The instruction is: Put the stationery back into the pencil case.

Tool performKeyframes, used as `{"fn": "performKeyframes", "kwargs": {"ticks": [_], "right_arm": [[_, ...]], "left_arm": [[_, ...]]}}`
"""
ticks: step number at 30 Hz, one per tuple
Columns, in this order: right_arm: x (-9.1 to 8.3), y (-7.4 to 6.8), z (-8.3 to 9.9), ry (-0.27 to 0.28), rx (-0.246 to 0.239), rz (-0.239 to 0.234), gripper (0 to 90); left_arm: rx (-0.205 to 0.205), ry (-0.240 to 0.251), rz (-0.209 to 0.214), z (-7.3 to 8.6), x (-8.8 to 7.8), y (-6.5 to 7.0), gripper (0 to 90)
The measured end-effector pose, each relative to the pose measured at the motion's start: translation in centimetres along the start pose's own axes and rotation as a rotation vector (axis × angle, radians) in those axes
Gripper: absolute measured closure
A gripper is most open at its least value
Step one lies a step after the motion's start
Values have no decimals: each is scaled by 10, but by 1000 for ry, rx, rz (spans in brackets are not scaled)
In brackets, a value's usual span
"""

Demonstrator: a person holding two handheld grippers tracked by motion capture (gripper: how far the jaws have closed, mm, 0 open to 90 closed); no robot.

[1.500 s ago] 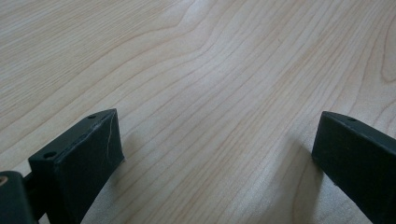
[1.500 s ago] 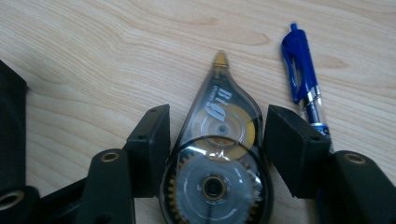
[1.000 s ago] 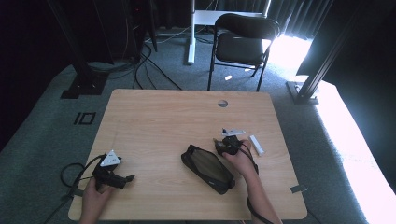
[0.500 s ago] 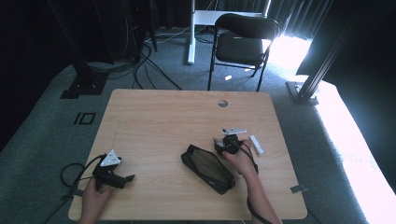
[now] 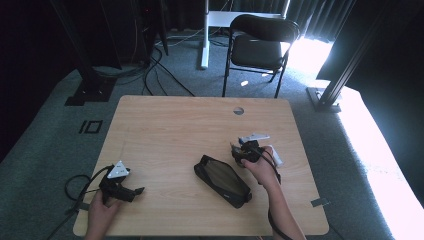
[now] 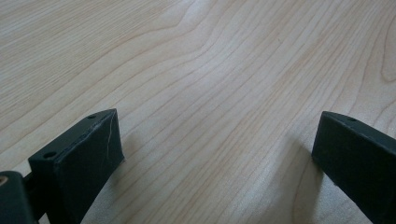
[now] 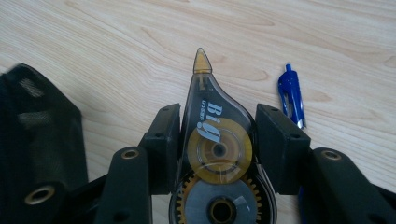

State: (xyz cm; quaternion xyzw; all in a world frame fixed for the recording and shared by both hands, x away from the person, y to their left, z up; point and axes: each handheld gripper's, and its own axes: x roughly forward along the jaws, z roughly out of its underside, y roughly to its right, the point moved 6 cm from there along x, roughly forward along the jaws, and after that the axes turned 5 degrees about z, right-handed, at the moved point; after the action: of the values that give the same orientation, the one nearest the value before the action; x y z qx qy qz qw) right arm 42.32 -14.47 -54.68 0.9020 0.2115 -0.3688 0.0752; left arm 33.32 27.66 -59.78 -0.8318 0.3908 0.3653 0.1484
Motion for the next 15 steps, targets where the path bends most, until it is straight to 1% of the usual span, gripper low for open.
{"fn": "performKeyframes", "kwargs": {"ticks": [3, 7, 9, 13, 15], "right_arm": [[-9, 1, -5, 20, 2, 0, 516], [-20, -1, -11, 43, -10, -5, 516], [-26, -3, -14, 52, -21, -6, 516], [-39, -9, -21, 73, -33, -22, 516], [-43, -11, -22, 74, -41, -27, 516]], "left_arm": [[0, 0, 0, 0, 0, 0, 19], [0, 0, 0, 0, 0, 0, 19], [0, 0, 0, 0, 0, 0, 19], [0, 0, 0, 0, 0, 0, 19], [1, 0, 0, 0, 0, 0, 19]]}}
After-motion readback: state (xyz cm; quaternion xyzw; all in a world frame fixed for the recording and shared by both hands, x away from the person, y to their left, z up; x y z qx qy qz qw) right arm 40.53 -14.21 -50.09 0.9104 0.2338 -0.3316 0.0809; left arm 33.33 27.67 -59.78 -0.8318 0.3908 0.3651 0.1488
